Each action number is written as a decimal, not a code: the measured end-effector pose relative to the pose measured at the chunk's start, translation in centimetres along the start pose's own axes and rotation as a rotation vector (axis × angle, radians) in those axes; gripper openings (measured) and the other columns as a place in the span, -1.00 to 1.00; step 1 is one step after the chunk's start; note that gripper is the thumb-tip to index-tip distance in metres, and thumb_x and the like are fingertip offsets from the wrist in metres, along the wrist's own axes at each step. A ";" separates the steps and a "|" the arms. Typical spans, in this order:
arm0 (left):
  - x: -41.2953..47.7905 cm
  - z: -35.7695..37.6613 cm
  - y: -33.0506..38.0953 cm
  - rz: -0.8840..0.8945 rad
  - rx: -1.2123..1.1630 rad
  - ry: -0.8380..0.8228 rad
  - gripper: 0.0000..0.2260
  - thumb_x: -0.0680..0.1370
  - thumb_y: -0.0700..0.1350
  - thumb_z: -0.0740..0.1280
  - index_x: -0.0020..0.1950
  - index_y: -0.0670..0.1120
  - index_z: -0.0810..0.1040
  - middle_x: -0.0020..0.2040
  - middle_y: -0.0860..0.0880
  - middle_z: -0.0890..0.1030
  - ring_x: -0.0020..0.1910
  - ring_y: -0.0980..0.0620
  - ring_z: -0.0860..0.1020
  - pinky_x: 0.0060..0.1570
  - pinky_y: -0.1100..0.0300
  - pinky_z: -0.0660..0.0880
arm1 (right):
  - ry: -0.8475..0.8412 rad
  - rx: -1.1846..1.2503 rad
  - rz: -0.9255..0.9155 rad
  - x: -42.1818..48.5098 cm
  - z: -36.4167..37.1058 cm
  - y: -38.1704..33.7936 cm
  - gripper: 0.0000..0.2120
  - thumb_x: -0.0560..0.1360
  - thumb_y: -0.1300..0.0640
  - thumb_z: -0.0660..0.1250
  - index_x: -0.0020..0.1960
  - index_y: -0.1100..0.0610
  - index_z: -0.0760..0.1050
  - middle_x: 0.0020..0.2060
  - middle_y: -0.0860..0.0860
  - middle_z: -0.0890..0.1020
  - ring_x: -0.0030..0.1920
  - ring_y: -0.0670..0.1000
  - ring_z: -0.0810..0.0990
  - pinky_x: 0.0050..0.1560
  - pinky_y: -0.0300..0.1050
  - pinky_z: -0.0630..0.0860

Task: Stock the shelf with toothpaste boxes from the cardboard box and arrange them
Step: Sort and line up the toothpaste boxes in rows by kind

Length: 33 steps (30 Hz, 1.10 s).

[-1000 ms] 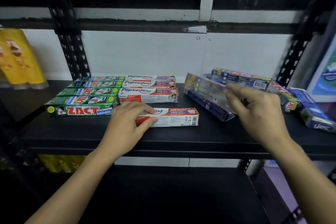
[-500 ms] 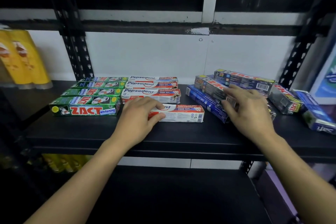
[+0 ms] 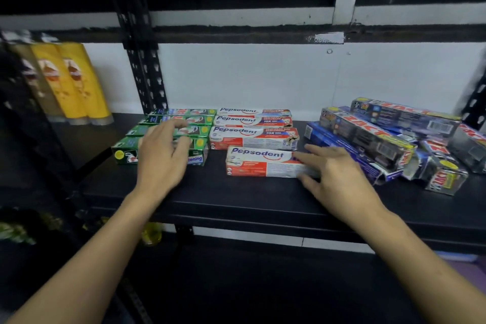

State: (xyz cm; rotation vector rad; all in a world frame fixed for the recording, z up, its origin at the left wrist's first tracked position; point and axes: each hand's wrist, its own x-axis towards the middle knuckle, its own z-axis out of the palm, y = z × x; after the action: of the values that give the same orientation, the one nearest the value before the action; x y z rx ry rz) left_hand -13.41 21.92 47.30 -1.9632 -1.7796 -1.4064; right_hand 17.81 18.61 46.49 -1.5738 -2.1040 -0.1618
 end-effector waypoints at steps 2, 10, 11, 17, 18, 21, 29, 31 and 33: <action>-0.2 0.2 0.1 0.011 -0.009 -0.003 -0.64 0.51 -0.03 0.11 0.21 -0.03 0.55 0.10 0.03 0.62 0.16 -0.01 0.50 0.30 -0.07 0.34 | 0.046 0.006 -0.007 0.5 0.9 -0.5 -0.59 0.50 0.07 0.42 0.34 0.00 0.53 0.32 0.04 0.55 0.28 0.20 0.45 0.28 0.05 0.41; 0.1 0.5 -0.2 0.066 0.118 -0.136 -0.50 0.45 0.13 0.00 0.24 0.01 0.55 0.23 0.07 0.59 0.27 0.06 0.46 0.40 0.02 0.18 | 0.015 0.056 0.016 3.4 2.5 -2.0 -0.57 0.45 0.07 0.47 0.31 -0.02 0.56 0.33 0.03 0.54 0.29 0.18 0.47 0.32 0.03 0.42; 0.1 0.6 -0.3 0.062 0.125 -0.148 -0.48 0.44 0.15 0.00 0.25 0.02 0.54 0.25 0.08 0.58 0.29 0.07 0.45 0.41 0.02 0.17 | 0.016 0.082 0.024 3.4 2.4 -2.1 -0.55 0.44 0.07 0.48 0.32 -0.03 0.55 0.37 0.03 0.50 0.32 0.17 0.46 0.36 0.02 0.40; 0.3 1.0 -0.7 0.031 0.160 -0.247 -0.41 0.43 0.23 0.03 0.38 0.08 0.46 0.46 0.09 0.42 0.49 0.07 0.26 0.48 0.02 0.03 | 0.086 0.316 0.260 2.6 1.1 -1.4 -0.48 0.42 0.09 0.45 0.36 -0.11 0.48 0.40 -0.03 0.47 0.28 0.04 0.52 0.33 -0.09 0.36; 0.3 1.1 -0.8 0.021 0.174 -0.278 -0.41 0.45 0.23 0.04 0.43 0.09 0.42 0.51 0.10 0.34 0.53 0.07 0.18 0.50 0.03 -0.03 | 0.084 0.366 0.301 2.6 1.1 -1.3 -0.49 0.42 0.10 0.44 0.35 -0.11 0.48 0.28 -0.04 0.58 0.12 0.01 0.59 0.20 -0.14 0.40; 0.4 1.5 -1.1 -0.009 0.211 -0.357 -0.39 0.49 0.24 0.01 0.52 0.10 0.32 0.57 0.09 0.23 0.57 0.07 0.06 0.50 0.06 -0.12 | 0.021 0.380 0.365 2.8 1.3 -1.1 -0.47 0.42 0.05 0.44 0.38 -0.07 0.46 0.15 -0.07 0.65 -0.02 -0.06 0.56 0.10 -0.17 0.41; 0.4 1.7 -1.2 -0.011 0.231 -0.381 -0.37 0.50 0.25 -0.05 0.53 0.09 0.31 0.56 0.11 0.25 0.56 0.09 0.09 0.50 0.05 -0.13 | -0.043 0.287 0.351 3.1 1.4 -1.2 -0.49 0.51 -0.01 0.38 0.45 -0.07 0.40 0.04 0.03 0.64 -0.14 -0.01 0.48 0.00 -0.16 0.34; 0.4 1.6 -1.2 -0.011 0.234 -0.385 -0.37 0.50 0.25 -0.05 0.53 0.09 0.31 0.56 0.11 0.25 0.57 0.08 0.09 0.50 0.03 -0.12 | -0.055 0.280 0.356 3.1 1.5 -1.2 -0.49 0.51 -0.04 0.37 0.45 -0.10 0.39 -0.06 0.02 0.60 -0.07 0.05 0.51 0.00 -0.12 0.37; 0.3 1.6 -1.2 -0.007 0.239 -0.382 -0.38 0.50 0.25 -0.04 0.53 0.09 0.31 0.56 0.10 0.25 0.57 0.07 0.09 0.51 0.02 -0.11 | -0.072 0.277 0.356 3.1 1.7 -1.1 -0.49 0.52 -0.07 0.36 0.45 -0.12 0.38 -0.06 0.02 0.59 -0.02 0.07 0.51 -0.01 -0.11 0.38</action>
State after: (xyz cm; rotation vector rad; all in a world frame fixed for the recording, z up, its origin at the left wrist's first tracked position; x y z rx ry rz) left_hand -13.57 23.55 46.11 -2.1993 -1.9936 -0.8072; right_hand 15.65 21.63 46.70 -1.7650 -1.7675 0.2997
